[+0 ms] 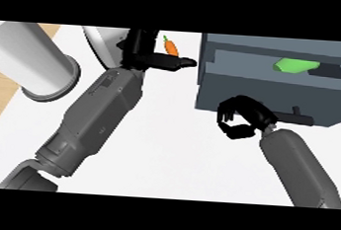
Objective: Pick up the cup, place it into the drawer and close the drawer
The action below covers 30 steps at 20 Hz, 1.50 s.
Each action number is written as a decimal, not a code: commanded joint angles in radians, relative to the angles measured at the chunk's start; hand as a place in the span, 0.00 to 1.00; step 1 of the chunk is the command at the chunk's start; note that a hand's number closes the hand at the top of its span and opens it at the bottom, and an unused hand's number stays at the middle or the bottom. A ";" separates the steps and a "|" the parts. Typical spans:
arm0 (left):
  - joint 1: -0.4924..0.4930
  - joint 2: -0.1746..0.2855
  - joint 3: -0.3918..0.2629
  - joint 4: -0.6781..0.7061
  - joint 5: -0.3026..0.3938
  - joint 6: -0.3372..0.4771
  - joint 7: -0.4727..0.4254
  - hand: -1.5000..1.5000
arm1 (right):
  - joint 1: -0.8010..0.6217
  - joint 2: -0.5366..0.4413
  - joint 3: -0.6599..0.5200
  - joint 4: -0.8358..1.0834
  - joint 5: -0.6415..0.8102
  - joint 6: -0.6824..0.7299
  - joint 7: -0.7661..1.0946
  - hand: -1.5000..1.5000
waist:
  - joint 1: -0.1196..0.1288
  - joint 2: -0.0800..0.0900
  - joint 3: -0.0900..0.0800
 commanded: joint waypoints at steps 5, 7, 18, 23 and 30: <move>0.102 0.077 0.003 -0.110 0.026 -0.080 0.063 0.00 | -0.229 -0.024 -0.180 0.307 -0.049 -0.109 -0.156 1.00 | 0.055 0.009 0.005; 0.130 0.084 -0.004 -0.138 0.019 -0.086 0.048 0.00 | -0.276 -0.049 -0.214 0.362 -0.058 -0.121 -0.184 1.00 | 0.066 0.012 0.005; 0.180 0.139 -0.016 -0.187 0.018 -0.148 0.066 0.00 | -0.370 -0.170 -0.324 0.401 -0.137 -0.074 -0.163 1.00 | 0.115 0.035 0.005; 0.185 0.136 -0.018 -0.196 0.024 -0.172 0.070 0.00 | -0.386 -0.186 -0.328 0.366 -0.157 -0.027 -0.145 1.00 | 0.120 0.042 0.003; 0.220 0.137 -0.025 -0.212 0.024 -0.195 0.061 0.00 | -0.368 -0.206 -0.356 0.322 -0.207 0.033 -0.133 1.00 | 0.137 0.044 0.002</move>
